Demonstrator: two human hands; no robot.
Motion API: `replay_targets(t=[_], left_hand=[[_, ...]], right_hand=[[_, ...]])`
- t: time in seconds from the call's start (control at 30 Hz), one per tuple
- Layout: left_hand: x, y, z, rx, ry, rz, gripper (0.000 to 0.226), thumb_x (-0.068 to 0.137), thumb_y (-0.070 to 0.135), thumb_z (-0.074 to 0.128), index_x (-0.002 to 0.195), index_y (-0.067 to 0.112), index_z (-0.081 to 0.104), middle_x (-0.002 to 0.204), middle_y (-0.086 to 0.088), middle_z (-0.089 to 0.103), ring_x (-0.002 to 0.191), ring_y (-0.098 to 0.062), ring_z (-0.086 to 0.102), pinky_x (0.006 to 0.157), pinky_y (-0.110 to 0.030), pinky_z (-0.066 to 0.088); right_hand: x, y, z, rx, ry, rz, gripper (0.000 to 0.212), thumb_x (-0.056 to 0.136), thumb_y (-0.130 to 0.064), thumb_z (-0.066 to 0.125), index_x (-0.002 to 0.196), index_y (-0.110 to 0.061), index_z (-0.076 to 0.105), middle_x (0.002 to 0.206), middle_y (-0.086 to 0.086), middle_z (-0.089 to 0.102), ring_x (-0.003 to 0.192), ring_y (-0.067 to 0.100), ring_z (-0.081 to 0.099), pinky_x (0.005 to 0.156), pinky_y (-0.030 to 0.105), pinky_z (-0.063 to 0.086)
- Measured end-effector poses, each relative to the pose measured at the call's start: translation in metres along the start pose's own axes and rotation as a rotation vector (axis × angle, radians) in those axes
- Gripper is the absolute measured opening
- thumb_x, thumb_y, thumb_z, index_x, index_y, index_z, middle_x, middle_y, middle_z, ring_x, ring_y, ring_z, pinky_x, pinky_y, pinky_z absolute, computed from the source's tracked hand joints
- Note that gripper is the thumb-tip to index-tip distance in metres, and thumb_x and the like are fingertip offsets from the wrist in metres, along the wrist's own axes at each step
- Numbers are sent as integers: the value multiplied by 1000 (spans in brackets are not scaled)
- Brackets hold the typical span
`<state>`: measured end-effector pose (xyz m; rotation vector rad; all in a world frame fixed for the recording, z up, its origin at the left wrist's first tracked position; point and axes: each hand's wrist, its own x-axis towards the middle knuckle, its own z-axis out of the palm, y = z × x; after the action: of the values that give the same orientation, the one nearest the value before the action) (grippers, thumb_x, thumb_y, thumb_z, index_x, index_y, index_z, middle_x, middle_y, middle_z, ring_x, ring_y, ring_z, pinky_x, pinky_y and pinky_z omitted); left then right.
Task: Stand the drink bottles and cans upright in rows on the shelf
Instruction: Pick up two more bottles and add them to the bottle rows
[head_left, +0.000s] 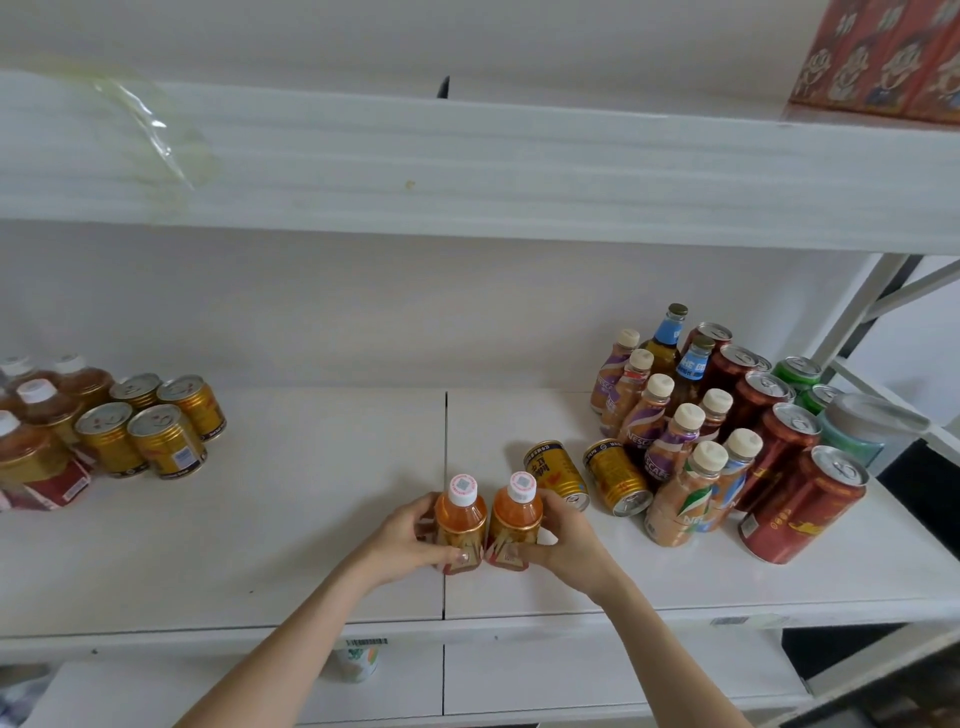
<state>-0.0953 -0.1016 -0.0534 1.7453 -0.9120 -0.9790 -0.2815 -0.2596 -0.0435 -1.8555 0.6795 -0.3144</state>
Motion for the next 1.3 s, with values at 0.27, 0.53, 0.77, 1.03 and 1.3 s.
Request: replay_targets(t=[0.27, 0.53, 0.77, 1.03, 1.3], left_hand=[[-8, -10, -18, -65, 18, 7, 58, 67, 8, 83, 114, 29, 58, 112, 3, 69, 107, -11, 65, 86, -25, 55], [-32, -27, -69, -49, -20, 25, 61, 58, 16, 85, 112, 30, 59, 111, 2, 70, 105, -10, 66, 85, -24, 54], [-58, -40, -123, -24, -20, 60, 63, 53, 25, 85, 110, 33, 60, 108, 7, 71, 104, -7, 65, 81, -24, 55], [-90, -57, -168, -25, 39, 30, 61, 66, 13, 81, 118, 33, 55, 122, 4, 65, 115, -12, 59, 99, -36, 50], [-117, -74, -210, -19, 117, -5, 56, 69, 13, 81, 112, 38, 57, 115, 13, 67, 111, -7, 60, 88, -21, 51]], right_hand=[[1, -8, 11, -37, 6, 1, 61, 72, -6, 78, 125, -19, 51, 120, -5, 63, 113, 11, 59, 98, 32, 50], [-8, -33, 60, -31, 71, -28, 58, 72, 0, 76, 124, -16, 53, 116, -2, 65, 109, 10, 62, 90, 21, 52], [-11, -63, 116, 10, 113, -35, 57, 72, 4, 72, 123, -14, 55, 114, 0, 67, 107, 12, 63, 95, 28, 51], [-7, -89, 161, -11, 67, -50, 58, 71, 2, 74, 123, -14, 55, 114, -1, 67, 109, 10, 62, 97, 30, 50], [7, -115, 211, -63, -23, -83, 57, 71, -1, 75, 122, -16, 56, 114, -3, 67, 107, 8, 62, 94, 21, 50]])
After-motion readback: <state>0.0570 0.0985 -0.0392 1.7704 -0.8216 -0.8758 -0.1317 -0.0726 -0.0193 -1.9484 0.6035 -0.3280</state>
